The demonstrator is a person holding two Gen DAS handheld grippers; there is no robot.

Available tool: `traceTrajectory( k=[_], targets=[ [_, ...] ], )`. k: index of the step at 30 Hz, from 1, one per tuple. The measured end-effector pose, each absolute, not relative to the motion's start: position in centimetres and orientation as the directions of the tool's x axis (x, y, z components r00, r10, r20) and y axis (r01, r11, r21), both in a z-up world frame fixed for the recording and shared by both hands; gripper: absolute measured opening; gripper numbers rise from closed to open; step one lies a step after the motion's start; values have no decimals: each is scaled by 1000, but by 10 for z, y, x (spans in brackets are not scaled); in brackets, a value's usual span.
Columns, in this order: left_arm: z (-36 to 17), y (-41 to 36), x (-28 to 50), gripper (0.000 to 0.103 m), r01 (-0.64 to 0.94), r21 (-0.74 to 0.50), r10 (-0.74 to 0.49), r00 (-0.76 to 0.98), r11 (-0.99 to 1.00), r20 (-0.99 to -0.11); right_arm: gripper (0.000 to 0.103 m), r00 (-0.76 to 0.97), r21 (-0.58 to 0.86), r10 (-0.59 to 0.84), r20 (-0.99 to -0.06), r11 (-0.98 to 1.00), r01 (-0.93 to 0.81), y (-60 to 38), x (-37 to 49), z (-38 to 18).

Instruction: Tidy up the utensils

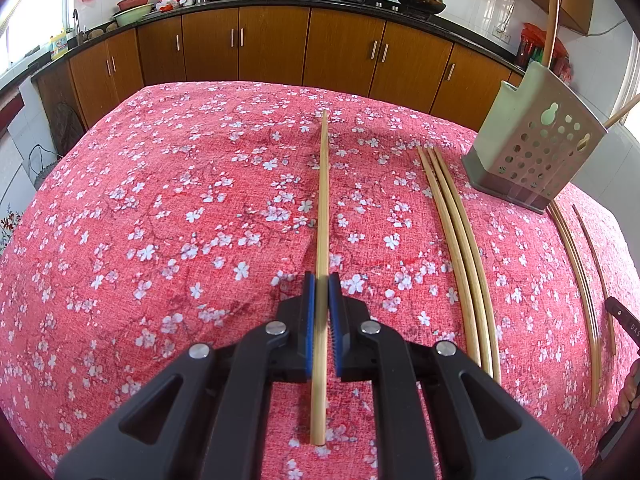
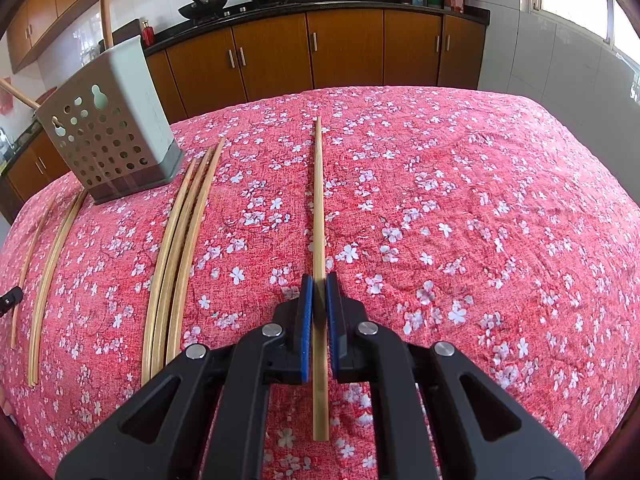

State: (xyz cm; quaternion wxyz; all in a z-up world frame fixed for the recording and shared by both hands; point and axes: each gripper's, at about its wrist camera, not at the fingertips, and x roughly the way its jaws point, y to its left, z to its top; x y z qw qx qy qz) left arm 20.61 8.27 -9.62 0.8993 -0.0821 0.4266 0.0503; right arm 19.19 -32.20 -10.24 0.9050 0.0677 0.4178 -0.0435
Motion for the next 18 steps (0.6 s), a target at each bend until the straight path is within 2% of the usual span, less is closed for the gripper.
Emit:
traceTrajectory(
  k=[18],
  targets=[
    [-93, 82, 188, 11, -136, -95, 12, 629, 986, -778, 8, 649, 113, -1, -761, 985, 134, -321, 184, -101]
  ],
)
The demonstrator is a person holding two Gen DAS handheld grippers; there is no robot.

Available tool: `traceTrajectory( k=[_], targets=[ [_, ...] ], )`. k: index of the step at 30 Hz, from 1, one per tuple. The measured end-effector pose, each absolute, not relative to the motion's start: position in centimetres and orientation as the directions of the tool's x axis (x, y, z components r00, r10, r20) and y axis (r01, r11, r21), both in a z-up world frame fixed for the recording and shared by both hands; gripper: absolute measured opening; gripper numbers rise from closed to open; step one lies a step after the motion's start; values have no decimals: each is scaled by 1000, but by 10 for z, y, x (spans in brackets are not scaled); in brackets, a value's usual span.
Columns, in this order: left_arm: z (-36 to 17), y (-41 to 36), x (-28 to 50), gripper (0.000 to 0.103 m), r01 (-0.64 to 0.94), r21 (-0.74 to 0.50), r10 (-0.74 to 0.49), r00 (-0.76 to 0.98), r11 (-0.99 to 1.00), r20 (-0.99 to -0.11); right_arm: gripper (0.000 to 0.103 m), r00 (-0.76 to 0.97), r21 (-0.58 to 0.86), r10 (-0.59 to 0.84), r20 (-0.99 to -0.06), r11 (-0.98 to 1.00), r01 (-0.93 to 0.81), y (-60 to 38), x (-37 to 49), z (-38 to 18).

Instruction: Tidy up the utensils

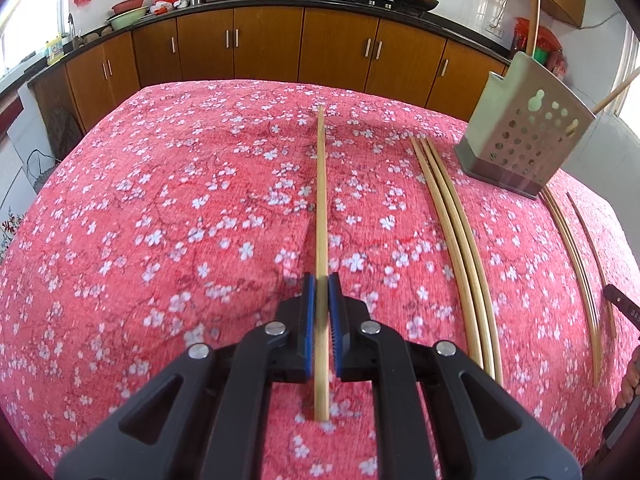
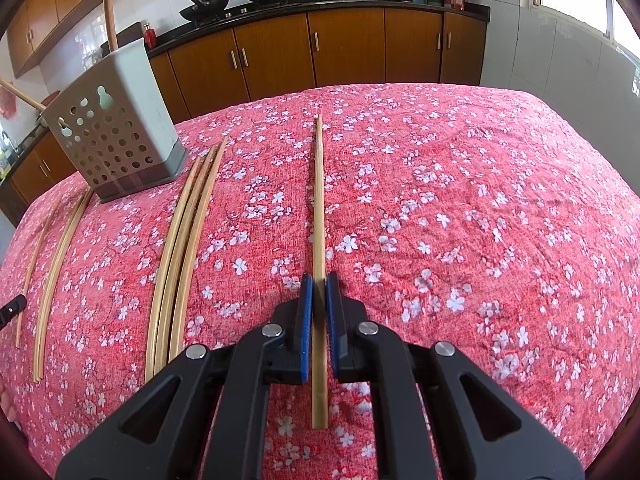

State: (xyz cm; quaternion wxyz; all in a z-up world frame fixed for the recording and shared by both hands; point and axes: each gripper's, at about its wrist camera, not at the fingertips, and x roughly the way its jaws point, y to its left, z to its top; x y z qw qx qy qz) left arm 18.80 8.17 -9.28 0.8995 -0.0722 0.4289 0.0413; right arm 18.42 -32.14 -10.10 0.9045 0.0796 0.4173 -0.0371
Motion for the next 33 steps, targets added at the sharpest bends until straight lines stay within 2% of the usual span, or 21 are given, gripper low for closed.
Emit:
traceTrajectory(
  k=[6, 9, 20, 24, 33],
  targets=[
    [-92, 77, 187, 8, -126, -67, 27, 627, 990, -778, 8, 652, 96, -11, -758, 987, 129, -321, 182, -99],
    [-83, 77, 183, 8, -118, -30, 55, 654, 992, -754, 8, 691, 72, -37, -722, 989, 128, -320, 176, -87],
    [31, 77, 156, 8, -87, -89, 32, 867, 992, -497, 8, 897, 80, -34, -441, 994, 77, -308, 147, 22],
    [53, 74, 159, 8, -70, -107, 14, 890, 992, -457, 8, 912, 80, -29, -409, 995, 67, -306, 148, 35],
    [68, 67, 159, 8, -43, -124, -16, 899, 991, -438, 8, 921, 111, 9, -389, 993, 37, -301, 154, 50]
  ],
)
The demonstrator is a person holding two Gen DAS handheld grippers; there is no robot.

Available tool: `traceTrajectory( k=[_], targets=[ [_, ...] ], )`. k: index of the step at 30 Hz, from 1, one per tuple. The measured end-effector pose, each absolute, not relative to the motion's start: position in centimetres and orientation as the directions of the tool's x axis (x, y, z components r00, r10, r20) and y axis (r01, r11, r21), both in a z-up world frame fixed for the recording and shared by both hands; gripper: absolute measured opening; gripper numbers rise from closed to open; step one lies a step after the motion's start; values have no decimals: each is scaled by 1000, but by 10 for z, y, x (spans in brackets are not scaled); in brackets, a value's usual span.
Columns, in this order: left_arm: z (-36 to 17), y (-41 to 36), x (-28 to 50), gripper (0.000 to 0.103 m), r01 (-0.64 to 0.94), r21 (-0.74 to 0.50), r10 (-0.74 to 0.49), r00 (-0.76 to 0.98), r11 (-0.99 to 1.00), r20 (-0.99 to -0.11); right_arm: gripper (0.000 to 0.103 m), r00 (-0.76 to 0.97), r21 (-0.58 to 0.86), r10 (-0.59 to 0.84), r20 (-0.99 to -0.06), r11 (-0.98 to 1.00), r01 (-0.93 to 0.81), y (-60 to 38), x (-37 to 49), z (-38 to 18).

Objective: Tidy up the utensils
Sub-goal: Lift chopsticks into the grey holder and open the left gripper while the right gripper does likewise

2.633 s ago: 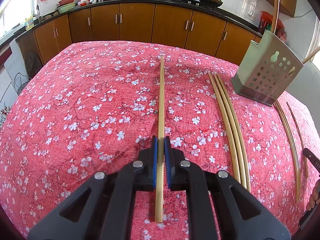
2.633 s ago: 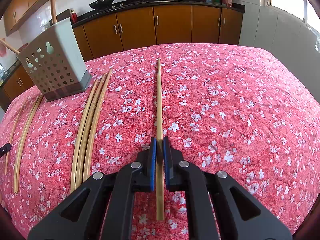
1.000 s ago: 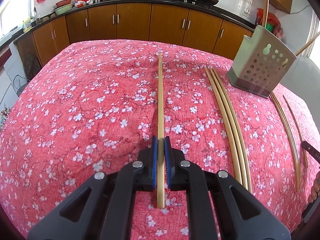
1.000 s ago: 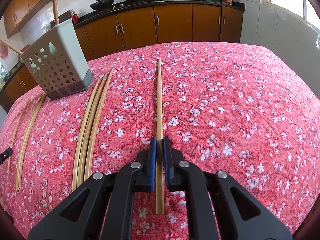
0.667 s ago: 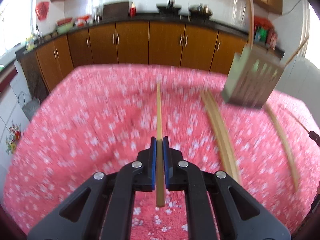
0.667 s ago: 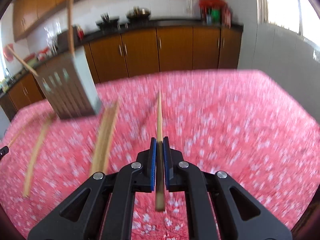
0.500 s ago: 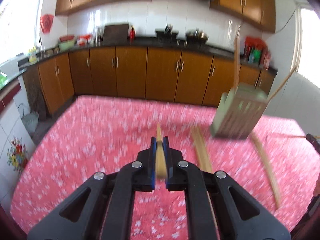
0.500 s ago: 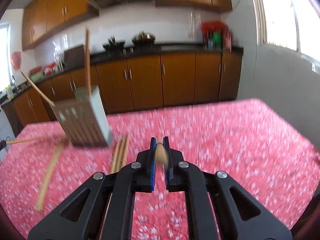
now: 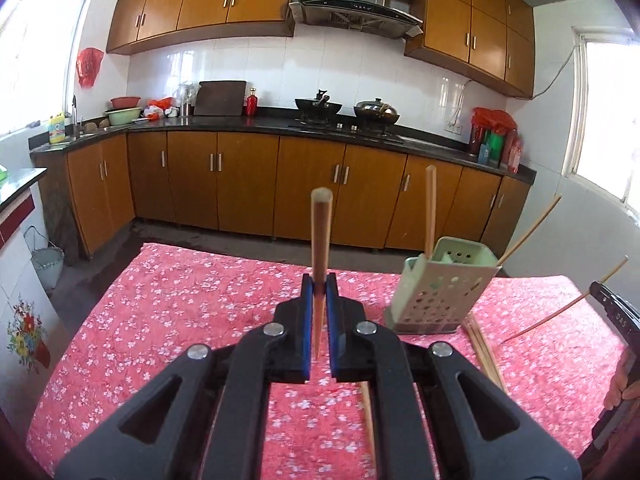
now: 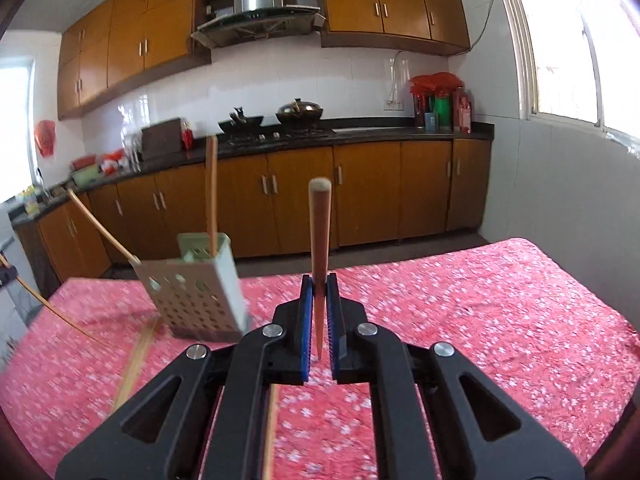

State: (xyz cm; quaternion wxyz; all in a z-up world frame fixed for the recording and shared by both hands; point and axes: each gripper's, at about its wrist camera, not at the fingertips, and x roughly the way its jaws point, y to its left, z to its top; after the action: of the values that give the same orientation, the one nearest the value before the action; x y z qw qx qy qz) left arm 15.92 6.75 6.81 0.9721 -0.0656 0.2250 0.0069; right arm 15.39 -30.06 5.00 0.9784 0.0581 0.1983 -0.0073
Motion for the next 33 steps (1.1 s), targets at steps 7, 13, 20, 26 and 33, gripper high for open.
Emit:
traceTrajectory(
  k=[7, 13, 20, 26, 33],
  targets=[
    [119, 37, 152, 8, 64, -163, -114, 940, 985, -321, 8, 957, 220, 162, -239, 969, -110, -286, 143, 118],
    [153, 7, 161, 8, 129, -181, -170, 957, 975, -233, 7, 969, 206, 216, -123, 960, -188, -262, 148, 156],
    [164, -18, 196, 8, 164, -189, -204, 956, 968, -211, 8, 978, 175, 194, -80, 968, -177, -240, 180, 158],
    [134, -32, 232, 8, 163, -155, -203, 936, 974, -287, 8, 972, 142, 170, -165, 979, -147, -228, 210, 131],
    [116, -30, 246, 8, 165, -179, -217, 920, 970, -327, 9, 952, 136, 191, -239, 977, -162, -221, 222, 111]
  ],
)
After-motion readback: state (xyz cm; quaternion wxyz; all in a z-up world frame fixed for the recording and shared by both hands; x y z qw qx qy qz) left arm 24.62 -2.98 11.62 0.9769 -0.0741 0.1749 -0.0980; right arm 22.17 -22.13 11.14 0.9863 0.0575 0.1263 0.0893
